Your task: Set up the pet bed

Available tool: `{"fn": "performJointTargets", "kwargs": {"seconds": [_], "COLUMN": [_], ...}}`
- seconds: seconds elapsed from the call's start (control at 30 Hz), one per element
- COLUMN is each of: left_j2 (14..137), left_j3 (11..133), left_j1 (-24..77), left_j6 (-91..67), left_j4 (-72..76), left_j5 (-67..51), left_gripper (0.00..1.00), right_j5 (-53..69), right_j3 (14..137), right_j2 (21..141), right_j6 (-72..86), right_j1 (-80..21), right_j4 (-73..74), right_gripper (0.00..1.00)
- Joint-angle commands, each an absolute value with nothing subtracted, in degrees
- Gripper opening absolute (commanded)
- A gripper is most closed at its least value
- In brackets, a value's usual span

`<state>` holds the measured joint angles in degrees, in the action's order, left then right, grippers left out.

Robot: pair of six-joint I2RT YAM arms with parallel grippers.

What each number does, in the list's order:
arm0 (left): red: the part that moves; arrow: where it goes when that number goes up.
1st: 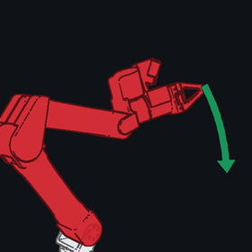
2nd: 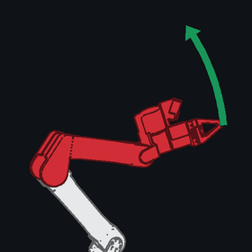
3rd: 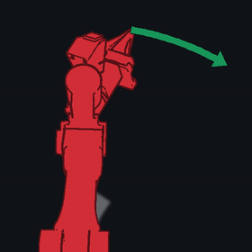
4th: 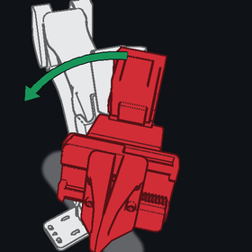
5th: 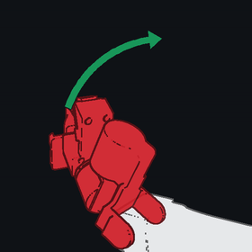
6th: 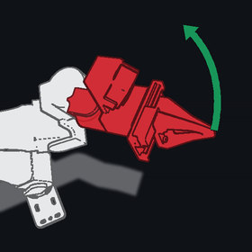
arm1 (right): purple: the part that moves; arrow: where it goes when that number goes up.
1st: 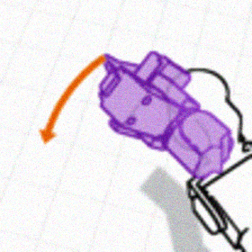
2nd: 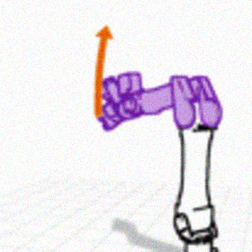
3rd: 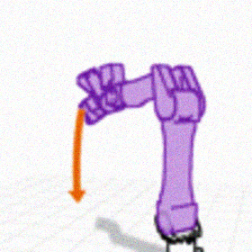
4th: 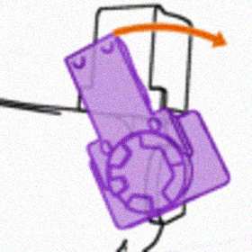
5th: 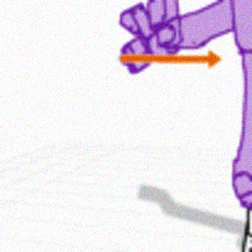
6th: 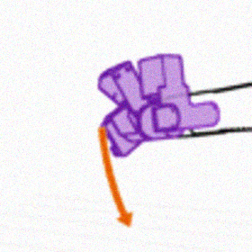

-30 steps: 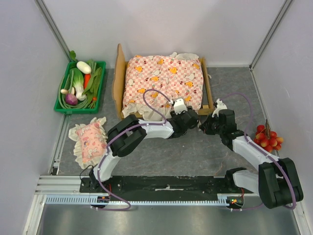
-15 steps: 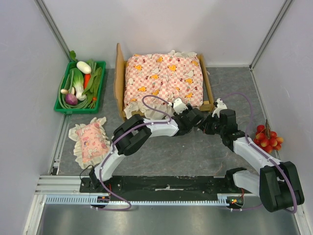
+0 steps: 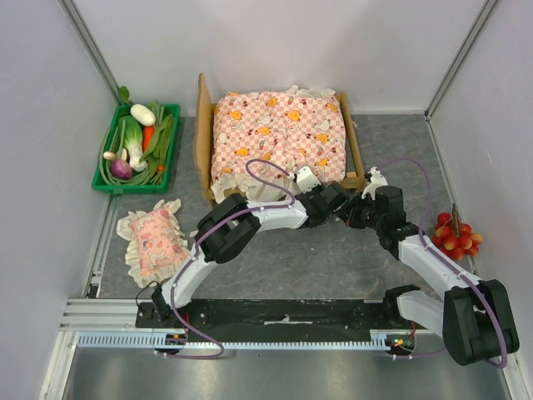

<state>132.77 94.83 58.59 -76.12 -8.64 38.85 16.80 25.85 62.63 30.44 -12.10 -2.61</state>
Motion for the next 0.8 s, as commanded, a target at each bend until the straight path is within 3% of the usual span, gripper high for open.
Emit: {"fn": "performJointTargets", "kwargs": {"seconds": [0.0,0.17,0.77], "left_j2": [135.8,135.6,118.0], "left_j3": [95.7,95.6,70.0], "left_j1": [58.2,58.0,60.5], "left_j6": [-74.7,-73.5,-60.7], "left_j4": [-13.9,-14.0,7.0], "left_j5": [38.6,37.3,25.5], "left_gripper": [0.18,0.02,0.02], "right_j5": [17.7,17.2,7.8], "right_j3": [25.8,25.8,30.1], "right_j2": [60.9,60.3,61.7], "right_j6": [30.5,30.4,29.2], "right_j1": [-11.9,-11.9,-5.5], "right_j4": [-3.9,-3.3,-0.5], "right_gripper": [0.01,0.01,0.0]}}
